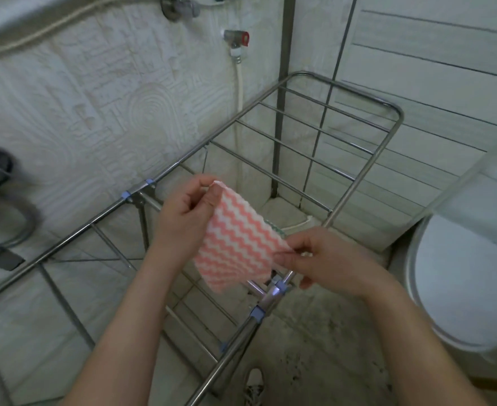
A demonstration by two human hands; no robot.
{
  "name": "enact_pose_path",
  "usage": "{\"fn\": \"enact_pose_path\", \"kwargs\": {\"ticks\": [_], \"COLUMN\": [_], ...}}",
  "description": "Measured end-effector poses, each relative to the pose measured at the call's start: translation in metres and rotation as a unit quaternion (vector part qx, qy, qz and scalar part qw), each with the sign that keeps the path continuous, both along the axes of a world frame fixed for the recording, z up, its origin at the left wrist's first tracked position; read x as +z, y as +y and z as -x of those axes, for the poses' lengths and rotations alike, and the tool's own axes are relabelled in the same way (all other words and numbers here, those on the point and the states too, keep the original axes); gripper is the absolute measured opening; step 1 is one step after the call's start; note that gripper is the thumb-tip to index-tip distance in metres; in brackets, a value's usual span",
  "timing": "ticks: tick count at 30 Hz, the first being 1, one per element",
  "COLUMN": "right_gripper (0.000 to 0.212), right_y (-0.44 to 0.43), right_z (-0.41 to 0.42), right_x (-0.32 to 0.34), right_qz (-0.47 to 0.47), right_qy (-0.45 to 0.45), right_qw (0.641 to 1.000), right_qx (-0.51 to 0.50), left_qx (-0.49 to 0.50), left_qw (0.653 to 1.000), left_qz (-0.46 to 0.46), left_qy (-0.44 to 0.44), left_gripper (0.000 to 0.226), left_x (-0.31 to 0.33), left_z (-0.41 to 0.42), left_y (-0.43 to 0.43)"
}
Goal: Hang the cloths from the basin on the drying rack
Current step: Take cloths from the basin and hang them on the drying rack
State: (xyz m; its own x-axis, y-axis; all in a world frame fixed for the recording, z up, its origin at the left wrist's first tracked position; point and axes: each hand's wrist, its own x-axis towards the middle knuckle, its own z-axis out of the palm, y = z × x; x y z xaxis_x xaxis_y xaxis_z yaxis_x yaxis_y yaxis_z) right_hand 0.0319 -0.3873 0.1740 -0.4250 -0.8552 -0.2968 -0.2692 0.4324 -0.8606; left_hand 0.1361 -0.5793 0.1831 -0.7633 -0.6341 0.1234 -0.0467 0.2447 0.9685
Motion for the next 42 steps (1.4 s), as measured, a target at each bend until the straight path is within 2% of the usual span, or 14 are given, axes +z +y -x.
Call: {"fn": "enact_pose_path", "kwargs": {"ticks": [2,5,7,9,11,15,21,25,27,31,34,38,40,42], "right_gripper": [0.019,0.021,0.024,0.023,0.019,0.019,0.021,0.019,0.021,0.041,0.047,0.023,0.016,0.017], "right_y": [-0.007,-0.016,-0.025,-0.032,-0.040,-0.051,-0.052,-0.053,-0.054,-0.054,-0.053,-0.047,-0.045,-0.046], "right_z": [-0.010,-0.025,-0.032,-0.032,-0.030,-0.026,-0.016,-0.010,-0.011,-0.014,-0.016,-0.016,-0.018,-0.022], "right_x": [-0.005,-0.012,-0.022,-0.037,-0.054,-0.078,-0.095,-0.100,-0.099,-0.104,-0.108,-0.109,-0.108,-0.107], "right_qz": [0.041,0.110,0.117,0.085,0.026,-0.066,-0.125,-0.137,-0.148,-0.167,-0.182,-0.199,-0.203,-0.208], "right_qy": [-0.105,-0.260,-0.299,-0.274,-0.208,-0.078,0.028,0.109,0.143,0.191,0.250,0.245,0.209,0.174], "right_qw": [0.993,0.959,0.946,0.954,0.969,0.985,0.979,0.966,0.960,0.955,0.946,0.948,0.956,0.962], "right_qx": [0.028,0.004,-0.038,-0.089,-0.133,-0.137,-0.157,-0.189,-0.191,-0.152,-0.095,-0.045,-0.024,-0.015], "left_qx": [0.038,0.074,0.083,0.087,0.086,0.084,0.074,0.054,0.057,0.002,-0.016,0.090,0.118,0.121], "left_qw": [0.999,0.995,0.994,0.990,0.983,0.968,0.943,0.929,0.929,0.951,0.952,0.935,0.932,0.936], "left_qz": [0.020,0.020,0.019,0.034,0.043,0.083,0.167,0.189,0.170,0.058,0.085,0.180,0.154,0.112], "left_qy": [-0.030,-0.057,-0.074,-0.110,-0.158,-0.222,-0.280,-0.314,-0.323,-0.305,-0.293,-0.291,-0.306,-0.311], "left_gripper": [0.015,0.015,0.016,0.014,0.011,0.019,0.031,0.027,0.025,0.036,0.041,0.023,0.010,0.009], "left_x": [-0.009,-0.019,-0.027,-0.043,-0.068,-0.119,-0.131,-0.135,-0.135,-0.133,-0.133,-0.136,-0.141,-0.145], "left_z": [-0.010,-0.021,-0.026,-0.023,-0.019,-0.007,0.020,0.037,0.043,0.044,0.034,0.007,-0.006,-0.014], "left_y": [-0.014,-0.033,-0.046,-0.054,-0.058,-0.060,-0.055,-0.054,-0.053,-0.052,-0.055,-0.061,-0.060,-0.056]}}
